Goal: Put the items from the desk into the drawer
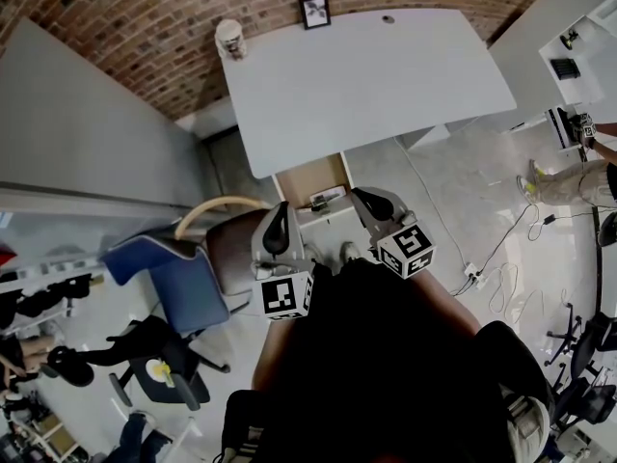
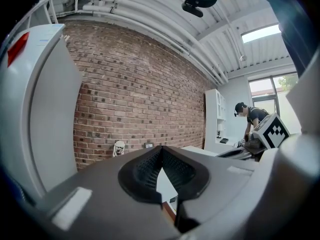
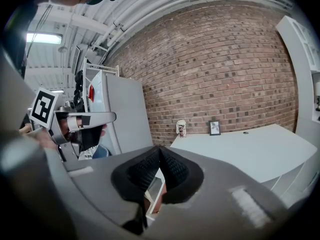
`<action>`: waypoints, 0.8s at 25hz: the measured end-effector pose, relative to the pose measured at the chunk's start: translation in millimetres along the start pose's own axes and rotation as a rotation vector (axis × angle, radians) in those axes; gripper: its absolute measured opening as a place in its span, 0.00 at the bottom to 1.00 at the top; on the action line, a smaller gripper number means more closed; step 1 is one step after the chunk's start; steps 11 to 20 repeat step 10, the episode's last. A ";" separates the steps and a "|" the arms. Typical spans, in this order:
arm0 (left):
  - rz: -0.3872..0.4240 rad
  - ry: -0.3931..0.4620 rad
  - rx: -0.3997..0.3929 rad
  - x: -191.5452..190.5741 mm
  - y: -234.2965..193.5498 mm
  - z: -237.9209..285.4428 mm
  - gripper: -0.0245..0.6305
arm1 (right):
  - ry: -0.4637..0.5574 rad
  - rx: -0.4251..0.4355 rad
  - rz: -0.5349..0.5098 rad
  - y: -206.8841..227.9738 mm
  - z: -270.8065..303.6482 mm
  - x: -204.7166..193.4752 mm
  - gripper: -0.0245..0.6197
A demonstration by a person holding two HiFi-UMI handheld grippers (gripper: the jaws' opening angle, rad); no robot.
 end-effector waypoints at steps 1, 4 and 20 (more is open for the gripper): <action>-0.001 0.001 0.000 -0.4 -0.2 0.7 0.06 | 0.000 0.000 0.000 0.5 0.6 0.6 0.05; 0.002 0.005 -0.005 -0.7 -1.0 2.5 0.06 | -0.003 0.000 0.001 1.0 2.1 1.5 0.05; 0.007 0.013 -0.010 -1.1 -3.8 5.3 0.06 | -0.007 0.000 0.000 0.8 6.7 0.8 0.05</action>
Point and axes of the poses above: the fingertips, and each gripper's own axes: z forward along the fingers, y to its right, x out of its top, the point moved 8 cm from there along -z, backward along the fingers, and after that the axes turned 13 degrees about z, right-handed, at the moved point
